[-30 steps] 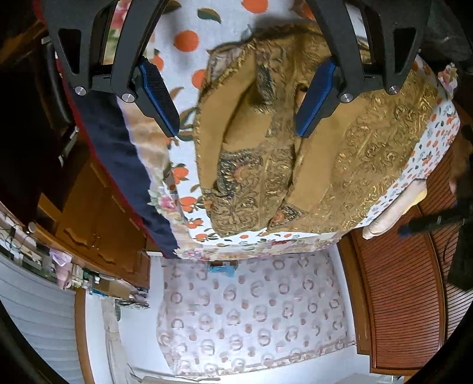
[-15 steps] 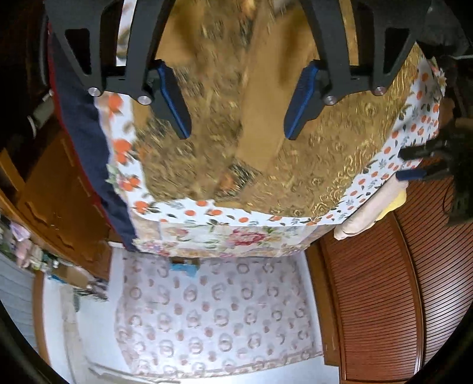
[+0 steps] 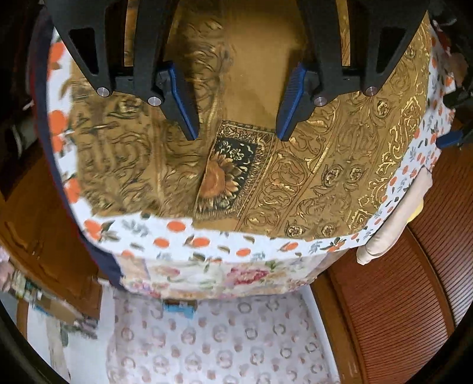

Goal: Fold small clothes

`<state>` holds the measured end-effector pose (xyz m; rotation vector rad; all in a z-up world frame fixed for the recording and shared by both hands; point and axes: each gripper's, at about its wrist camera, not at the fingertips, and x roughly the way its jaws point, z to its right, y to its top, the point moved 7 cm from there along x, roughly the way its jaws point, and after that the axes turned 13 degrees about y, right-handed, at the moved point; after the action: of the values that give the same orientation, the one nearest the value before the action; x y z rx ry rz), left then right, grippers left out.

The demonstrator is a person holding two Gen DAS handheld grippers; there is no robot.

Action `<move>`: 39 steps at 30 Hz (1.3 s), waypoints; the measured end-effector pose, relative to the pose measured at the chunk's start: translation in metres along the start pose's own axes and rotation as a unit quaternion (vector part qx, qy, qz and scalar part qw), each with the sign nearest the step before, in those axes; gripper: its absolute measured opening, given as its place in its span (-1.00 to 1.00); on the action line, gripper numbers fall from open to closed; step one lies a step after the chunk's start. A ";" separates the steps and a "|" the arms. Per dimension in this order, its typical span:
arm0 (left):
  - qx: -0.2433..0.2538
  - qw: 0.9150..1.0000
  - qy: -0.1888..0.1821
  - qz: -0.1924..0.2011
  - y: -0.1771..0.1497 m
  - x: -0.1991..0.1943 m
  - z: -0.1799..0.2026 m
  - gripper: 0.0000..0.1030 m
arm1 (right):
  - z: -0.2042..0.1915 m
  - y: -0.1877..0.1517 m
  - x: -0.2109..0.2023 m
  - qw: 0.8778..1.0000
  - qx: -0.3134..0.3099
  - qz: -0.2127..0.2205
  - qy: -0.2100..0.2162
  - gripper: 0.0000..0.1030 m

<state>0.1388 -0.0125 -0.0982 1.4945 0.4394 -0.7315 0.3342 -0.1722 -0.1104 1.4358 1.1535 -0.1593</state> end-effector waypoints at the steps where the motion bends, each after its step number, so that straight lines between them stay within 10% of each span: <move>1: -0.001 1.000 -0.001 -0.001 -0.001 0.001 0.000 0.54 | 0.000 0.001 0.000 1.000 -0.002 0.000 -0.001 0.10; 7: -0.002 1.000 -0.005 -0.003 -0.005 0.002 0.002 0.54 | -0.013 0.003 0.005 1.000 -0.025 -0.003 0.002 0.08; 12: -0.001 1.000 -0.005 -0.005 -0.007 0.002 0.004 0.54 | -0.025 -0.002 0.010 0.998 -0.051 -0.016 0.030 -0.79; 15: -0.002 1.000 -0.005 -0.004 -0.006 0.002 0.004 0.54 | -0.035 -0.003 0.001 0.996 -0.082 -0.008 0.026 -0.90; 26: 0.000 1.000 -0.010 0.002 -0.009 -0.002 0.008 0.54 | -0.033 0.020 -0.092 0.987 -0.124 0.089 -0.041 -0.92; 33: 0.009 1.000 -0.016 0.003 -0.007 -0.004 0.018 0.54 | 0.002 0.008 -0.112 0.989 -0.088 0.065 -0.100 -0.91; 39: 0.015 1.000 -0.017 0.001 -0.010 -0.003 0.027 0.54 | 0.005 -0.033 -0.113 0.990 -0.071 0.057 -0.109 -0.19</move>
<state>0.1253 -0.0380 -0.1013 1.5092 0.4021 -0.7632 0.2578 -0.2444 -0.0565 1.3200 0.8845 -0.1471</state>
